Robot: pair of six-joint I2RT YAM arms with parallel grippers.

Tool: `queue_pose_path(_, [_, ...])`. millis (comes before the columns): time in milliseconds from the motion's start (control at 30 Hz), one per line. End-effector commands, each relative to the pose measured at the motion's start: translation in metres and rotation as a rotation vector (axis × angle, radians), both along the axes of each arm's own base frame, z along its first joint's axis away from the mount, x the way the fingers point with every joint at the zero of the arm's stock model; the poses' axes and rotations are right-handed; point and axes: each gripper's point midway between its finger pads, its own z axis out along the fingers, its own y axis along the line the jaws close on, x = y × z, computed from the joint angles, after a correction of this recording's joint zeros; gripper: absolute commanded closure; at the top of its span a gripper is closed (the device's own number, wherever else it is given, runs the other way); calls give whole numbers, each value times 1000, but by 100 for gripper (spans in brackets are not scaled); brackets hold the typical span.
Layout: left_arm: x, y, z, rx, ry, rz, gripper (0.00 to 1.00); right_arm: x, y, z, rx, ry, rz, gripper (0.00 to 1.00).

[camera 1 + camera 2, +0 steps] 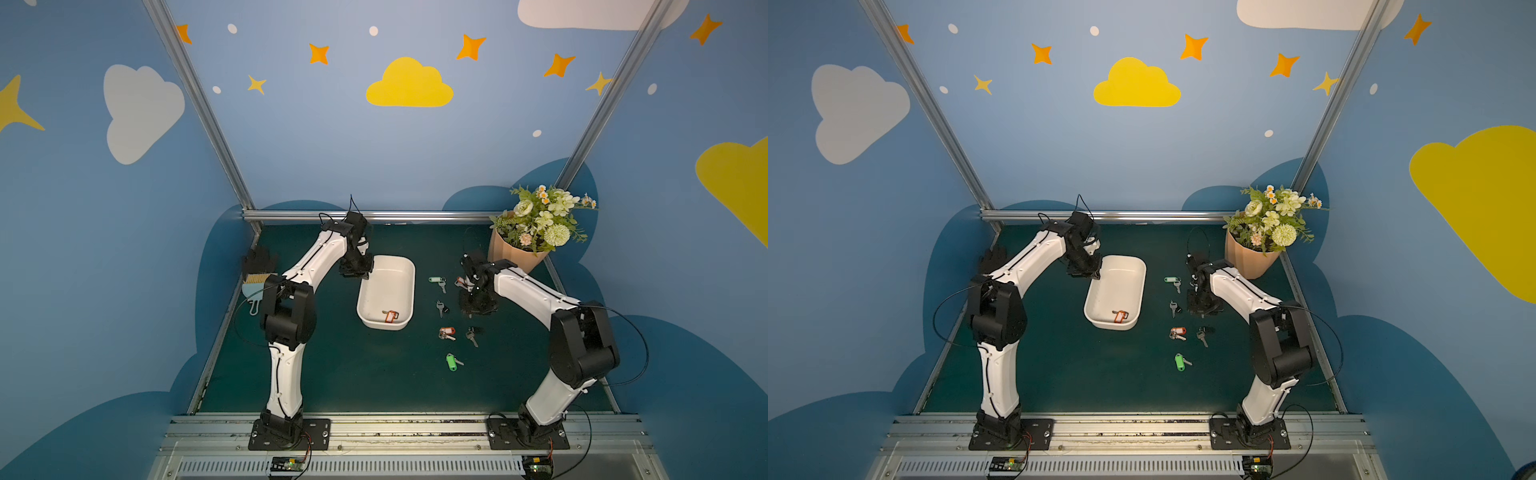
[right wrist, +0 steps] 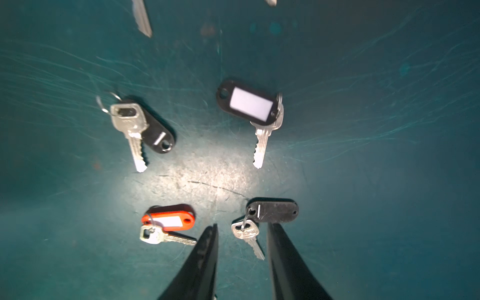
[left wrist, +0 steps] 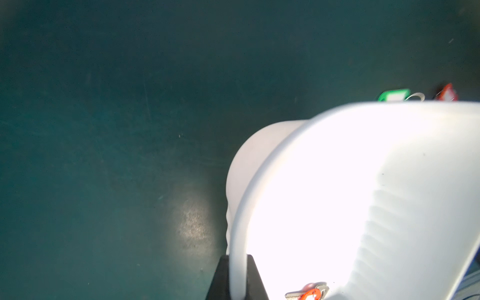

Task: Take the keys out of the storage box
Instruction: Pick up the storage box at the center of the board, then place the storage box at the center of the board.

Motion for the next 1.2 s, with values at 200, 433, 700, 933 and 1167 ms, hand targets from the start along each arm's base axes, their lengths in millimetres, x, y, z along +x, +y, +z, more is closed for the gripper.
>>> queue_pose_path(200, [-50, 5, -18, 25, 283, -59, 97, -3, 4, 25, 10, -23, 32, 61])
queue_pose_path(433, [-49, 11, -20, 64, 283, -67, 97, 0, 12, 33, 11, -51, 64, 61])
queue_pose_path(700, [-40, 1, -28, 65, 264, -63, 97, 6, 25, 42, 23, -79, 105, 60])
queue_pose_path(933, [-40, -3, -39, 51, 296, -49, 97, 7, 38, 48, 51, -102, 135, 60])
queue_pose_path(1167, [-20, -6, -45, 106, 165, -24, 97, 21, 111, 83, 295, -303, 349, 49])
